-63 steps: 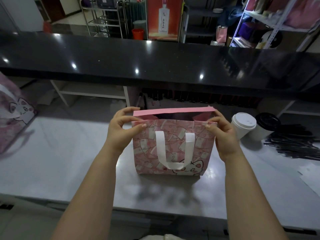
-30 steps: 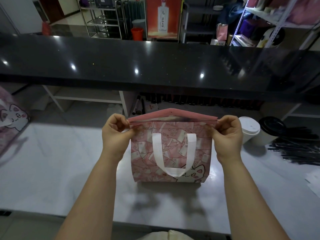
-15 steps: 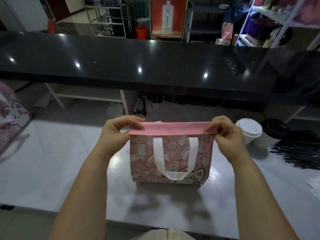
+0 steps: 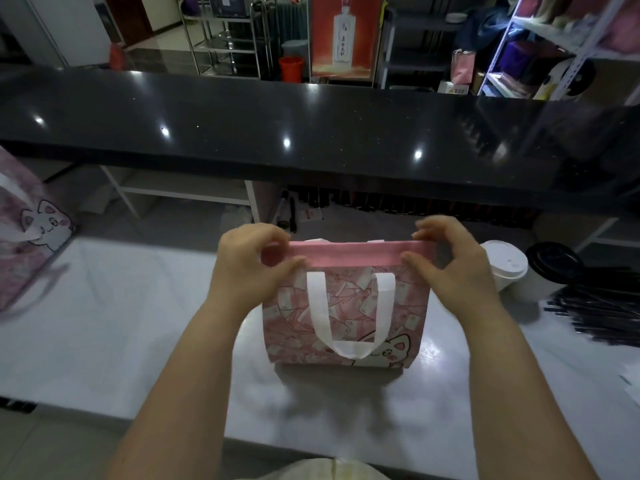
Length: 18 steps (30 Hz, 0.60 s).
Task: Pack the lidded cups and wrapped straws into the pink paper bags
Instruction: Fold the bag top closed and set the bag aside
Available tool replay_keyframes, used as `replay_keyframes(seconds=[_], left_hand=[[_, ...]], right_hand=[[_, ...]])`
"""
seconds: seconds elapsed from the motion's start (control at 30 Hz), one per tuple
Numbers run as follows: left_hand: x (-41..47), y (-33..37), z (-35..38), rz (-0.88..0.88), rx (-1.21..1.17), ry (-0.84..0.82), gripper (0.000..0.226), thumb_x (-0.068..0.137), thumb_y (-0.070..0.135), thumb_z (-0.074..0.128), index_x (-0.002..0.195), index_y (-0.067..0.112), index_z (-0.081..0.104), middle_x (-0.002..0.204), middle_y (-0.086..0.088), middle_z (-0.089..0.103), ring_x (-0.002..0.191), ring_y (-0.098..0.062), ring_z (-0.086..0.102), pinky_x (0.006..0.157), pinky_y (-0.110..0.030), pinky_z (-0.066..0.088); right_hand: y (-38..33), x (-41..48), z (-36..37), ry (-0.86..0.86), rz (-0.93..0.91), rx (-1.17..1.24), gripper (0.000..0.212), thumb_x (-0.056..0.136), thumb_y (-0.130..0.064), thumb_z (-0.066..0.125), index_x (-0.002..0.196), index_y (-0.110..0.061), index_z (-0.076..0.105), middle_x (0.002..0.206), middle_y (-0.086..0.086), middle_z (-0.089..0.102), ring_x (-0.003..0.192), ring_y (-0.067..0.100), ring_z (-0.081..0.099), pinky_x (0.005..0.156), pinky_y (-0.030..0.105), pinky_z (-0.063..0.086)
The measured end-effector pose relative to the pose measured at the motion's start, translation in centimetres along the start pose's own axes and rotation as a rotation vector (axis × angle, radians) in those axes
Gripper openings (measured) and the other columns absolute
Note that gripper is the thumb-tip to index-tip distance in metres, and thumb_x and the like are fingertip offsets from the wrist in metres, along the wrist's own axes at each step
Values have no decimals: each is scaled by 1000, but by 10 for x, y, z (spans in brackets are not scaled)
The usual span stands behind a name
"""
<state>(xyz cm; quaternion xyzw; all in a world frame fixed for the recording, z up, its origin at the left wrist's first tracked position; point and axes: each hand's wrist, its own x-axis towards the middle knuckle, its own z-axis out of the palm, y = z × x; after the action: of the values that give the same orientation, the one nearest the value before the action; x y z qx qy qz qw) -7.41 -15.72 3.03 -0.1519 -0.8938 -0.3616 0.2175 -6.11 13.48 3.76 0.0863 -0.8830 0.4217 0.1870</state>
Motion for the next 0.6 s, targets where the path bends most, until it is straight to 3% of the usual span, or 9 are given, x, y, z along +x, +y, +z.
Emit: replay_keyframes(seconds=[0.07, 0.17, 0.3, 0.47, 0.6], left_hand=[[4, 15, 12, 55, 89, 3, 35, 70, 39, 84, 98, 24, 70, 89, 14, 68, 86, -9, 62, 86, -45, 48], [5, 36, 34, 152, 217, -18, 29, 76, 32, 79, 104, 29, 72, 96, 14, 71, 95, -13, 63, 91, -42, 36], [1, 50, 51, 203, 240, -6, 14, 86, 24, 69, 99, 29, 74, 93, 12, 72, 92, -13, 64, 88, -44, 37], [-2, 49, 54, 202, 266, 15, 15, 83, 13, 66, 88, 24, 75, 83, 9, 73, 82, -16, 66, 87, -44, 36], [-7, 46, 52, 178, 287, 40, 14, 88, 20, 61, 88, 24, 75, 82, 10, 72, 82, -15, 65, 86, -40, 32]], right_hand=[[-14, 3, 11, -38, -132, -199, 42, 76, -22, 79, 115, -26, 64, 97, -12, 63, 97, 16, 58, 93, 42, 44], [-30, 3, 30, -95, -218, -443, 28, 80, -25, 75, 107, -20, 70, 100, -5, 69, 98, 23, 58, 91, 39, 31], [-39, -7, 48, -17, -233, -465, 8, 88, -19, 66, 93, -18, 72, 89, -3, 69, 90, 24, 59, 88, 37, 29], [-36, -9, 55, 43, -191, -437, 11, 84, -7, 66, 78, -15, 70, 75, -1, 64, 77, 24, 56, 78, 37, 31], [-31, -9, 51, 32, -228, -405, 9, 83, -9, 67, 78, -14, 72, 74, -2, 65, 75, 24, 56, 77, 36, 32]])
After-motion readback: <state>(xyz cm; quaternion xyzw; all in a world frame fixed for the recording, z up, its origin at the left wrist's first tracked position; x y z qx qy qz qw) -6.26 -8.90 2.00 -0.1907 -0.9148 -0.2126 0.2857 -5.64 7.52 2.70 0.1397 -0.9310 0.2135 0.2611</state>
